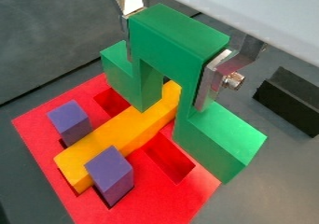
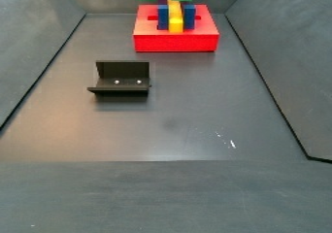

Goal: Pick up the green object. Move up. Move to above the board. Insert the green object.
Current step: Insert the green object.

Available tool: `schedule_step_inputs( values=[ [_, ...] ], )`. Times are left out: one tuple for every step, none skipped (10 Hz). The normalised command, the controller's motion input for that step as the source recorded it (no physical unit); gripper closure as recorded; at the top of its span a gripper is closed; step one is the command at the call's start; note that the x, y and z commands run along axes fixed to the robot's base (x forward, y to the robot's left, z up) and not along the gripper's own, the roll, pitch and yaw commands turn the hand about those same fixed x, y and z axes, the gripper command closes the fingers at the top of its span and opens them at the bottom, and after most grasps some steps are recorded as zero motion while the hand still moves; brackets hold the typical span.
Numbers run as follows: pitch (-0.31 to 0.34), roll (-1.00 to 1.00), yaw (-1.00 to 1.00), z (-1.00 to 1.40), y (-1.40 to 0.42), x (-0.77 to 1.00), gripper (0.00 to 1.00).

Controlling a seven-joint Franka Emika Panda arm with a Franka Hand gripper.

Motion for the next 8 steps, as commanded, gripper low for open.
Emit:
schedule_step_inputs(
  values=[
    [0.0,-0.27,0.0,0.0,0.17,0.0,1.0],
    [0.0,-0.24,0.0,0.0,0.09,-0.08,1.0],
    [0.0,-0.15,0.0,-0.22,0.0,-0.14,1.0],
    [-0.013,-0.12,0.0,-0.3,0.0,-0.17,1.0],
    [-0.004,-0.09,0.03,-0.31,0.0,-0.13,1.0],
    [0.0,-0.07,0.01,-0.34,0.0,-0.12,1.0],
    [0.0,-0.08,0.0,-0.28,0.0,-0.19,1.0],
    [0.0,-0.16,0.01,0.0,0.0,-0.15,1.0]
  ],
)
